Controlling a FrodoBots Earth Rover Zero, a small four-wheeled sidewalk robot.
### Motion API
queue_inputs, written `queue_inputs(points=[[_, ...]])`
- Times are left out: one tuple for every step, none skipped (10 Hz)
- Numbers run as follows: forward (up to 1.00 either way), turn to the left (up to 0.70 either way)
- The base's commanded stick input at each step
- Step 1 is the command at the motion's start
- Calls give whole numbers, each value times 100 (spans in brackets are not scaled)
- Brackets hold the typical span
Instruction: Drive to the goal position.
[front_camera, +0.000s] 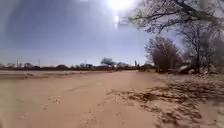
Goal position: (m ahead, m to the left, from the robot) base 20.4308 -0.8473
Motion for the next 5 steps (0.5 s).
queue_inputs(points=[[100,0],[100,0],[100,0],[100,0],[100,0]])
